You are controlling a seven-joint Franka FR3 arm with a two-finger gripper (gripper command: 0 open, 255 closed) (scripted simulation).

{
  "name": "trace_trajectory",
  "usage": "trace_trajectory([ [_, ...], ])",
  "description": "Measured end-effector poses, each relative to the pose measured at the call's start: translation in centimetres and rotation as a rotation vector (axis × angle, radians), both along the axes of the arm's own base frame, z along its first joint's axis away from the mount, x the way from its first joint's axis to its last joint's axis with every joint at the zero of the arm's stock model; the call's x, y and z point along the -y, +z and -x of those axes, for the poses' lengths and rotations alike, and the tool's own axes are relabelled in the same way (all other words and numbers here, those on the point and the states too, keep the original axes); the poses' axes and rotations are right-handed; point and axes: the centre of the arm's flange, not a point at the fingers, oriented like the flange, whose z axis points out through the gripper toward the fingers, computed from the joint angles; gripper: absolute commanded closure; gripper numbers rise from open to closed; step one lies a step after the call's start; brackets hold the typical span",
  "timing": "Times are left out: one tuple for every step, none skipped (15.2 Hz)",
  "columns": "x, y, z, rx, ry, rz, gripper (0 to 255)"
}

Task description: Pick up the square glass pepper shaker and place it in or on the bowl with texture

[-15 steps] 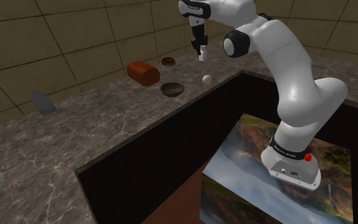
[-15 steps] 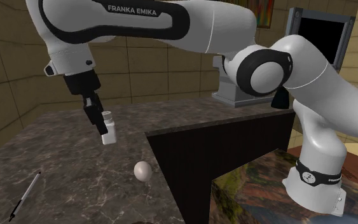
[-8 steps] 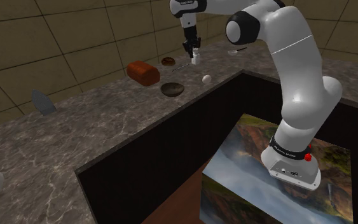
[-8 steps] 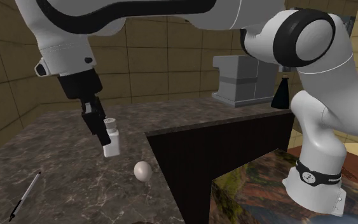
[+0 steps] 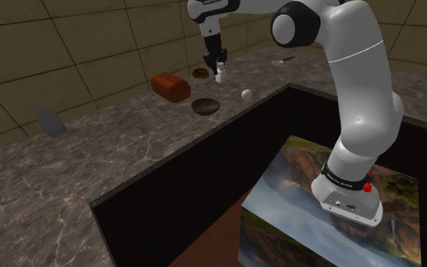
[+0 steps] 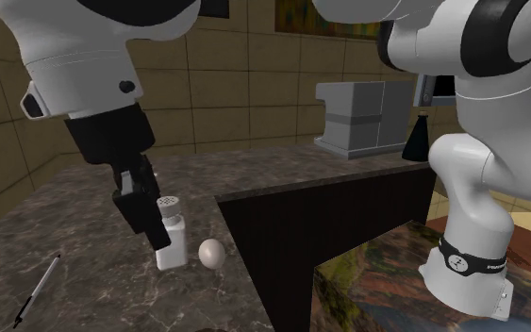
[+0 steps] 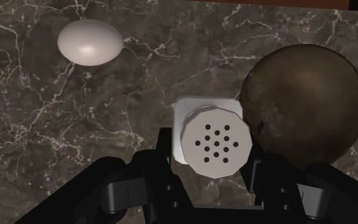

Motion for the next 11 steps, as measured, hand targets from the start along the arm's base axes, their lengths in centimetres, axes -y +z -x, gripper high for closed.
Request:
trace_trajectory([
  [-1.6,0.0,-0.3,0.0,0.0,0.0,255],
  [-3.1,0.0,-0.5,0.0,0.0,0.0,255],
  [-4.2,0.1,-0.7,0.0,0.0,0.0,255],
  [-5.5,0.1,-0.6,0.0,0.0,0.0,255],
  [-6.5,0.2,-0.7,0.0,0.0,0.0,255],
  [-8.0,0.0,-0.8,0.0,0.0,0.0,255],
  [-9.4,0.3,-1.1,0.0,0.0,0.0,255],
  [-10.7,0.2,-1.3,0.0,0.0,0.0,255],
  [-11.4,0.0,-1.4,0.0,0.0,0.0,255],
  [-11.8,-0.4,-1.4,0.0,0.0,0.0,255],
  [-11.9,-0.8,-1.2,0.0,-0.001,0.0,255],
])
